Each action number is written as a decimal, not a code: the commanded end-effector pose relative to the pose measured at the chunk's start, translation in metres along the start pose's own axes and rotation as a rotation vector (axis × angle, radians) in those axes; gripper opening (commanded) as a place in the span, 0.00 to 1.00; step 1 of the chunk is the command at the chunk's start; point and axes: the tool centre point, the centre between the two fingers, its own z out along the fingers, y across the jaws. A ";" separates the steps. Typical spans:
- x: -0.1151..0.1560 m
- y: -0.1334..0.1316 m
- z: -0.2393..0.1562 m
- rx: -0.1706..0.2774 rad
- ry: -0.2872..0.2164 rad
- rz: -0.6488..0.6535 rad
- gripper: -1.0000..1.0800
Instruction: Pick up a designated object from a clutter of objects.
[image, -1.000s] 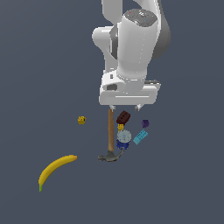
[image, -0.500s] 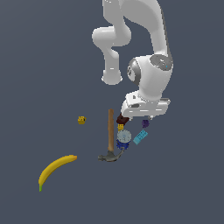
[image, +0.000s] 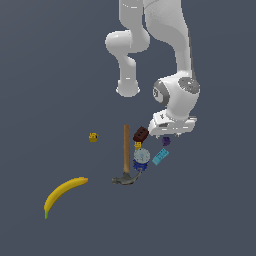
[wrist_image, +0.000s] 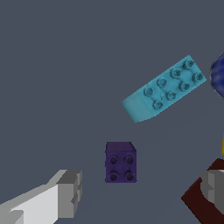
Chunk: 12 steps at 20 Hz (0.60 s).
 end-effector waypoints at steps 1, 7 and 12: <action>-0.005 -0.007 0.008 0.003 -0.001 -0.002 0.96; -0.008 -0.010 0.011 0.004 -0.004 -0.005 0.96; -0.009 -0.010 0.021 0.004 -0.004 -0.005 0.96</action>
